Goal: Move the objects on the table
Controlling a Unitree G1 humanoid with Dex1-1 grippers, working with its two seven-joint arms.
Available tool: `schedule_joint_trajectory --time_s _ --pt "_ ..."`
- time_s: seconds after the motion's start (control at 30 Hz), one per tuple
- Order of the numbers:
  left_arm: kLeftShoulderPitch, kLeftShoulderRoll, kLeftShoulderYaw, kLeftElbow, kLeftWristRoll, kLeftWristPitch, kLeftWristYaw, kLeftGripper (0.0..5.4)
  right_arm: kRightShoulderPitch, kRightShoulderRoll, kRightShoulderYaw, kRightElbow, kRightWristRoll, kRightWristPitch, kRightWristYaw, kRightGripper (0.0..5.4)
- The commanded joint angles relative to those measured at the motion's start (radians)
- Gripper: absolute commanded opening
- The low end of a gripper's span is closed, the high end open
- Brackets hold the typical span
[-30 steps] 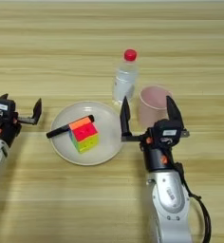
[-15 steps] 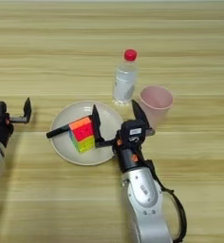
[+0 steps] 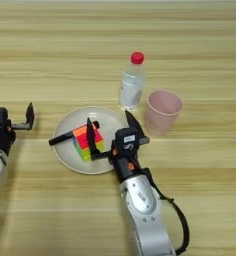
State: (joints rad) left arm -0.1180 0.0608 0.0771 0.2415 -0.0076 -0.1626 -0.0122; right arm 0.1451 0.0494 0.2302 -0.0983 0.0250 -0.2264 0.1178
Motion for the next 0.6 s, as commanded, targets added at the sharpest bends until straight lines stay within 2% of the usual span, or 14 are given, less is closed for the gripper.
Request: schedule_joint_trajectory --time_s 0.03,0.37,0.6 --pt "-0.006 -0.003 0.002 0.017 -0.003 -0.006 0.003 5.37 -0.012 0.012 0.018 0.019 -0.002 0.018 0.008 5.40" --pt "-0.002 -0.001 0.006 0.019 -0.005 -0.010 0.004 5.37 -0.029 0.024 0.055 0.108 0.011 0.022 0.037 5.40" --pt "-0.005 -0.002 0.016 0.030 -0.005 -0.017 0.007 5.37 -0.051 0.029 0.080 0.192 -0.006 0.009 0.046 5.40"
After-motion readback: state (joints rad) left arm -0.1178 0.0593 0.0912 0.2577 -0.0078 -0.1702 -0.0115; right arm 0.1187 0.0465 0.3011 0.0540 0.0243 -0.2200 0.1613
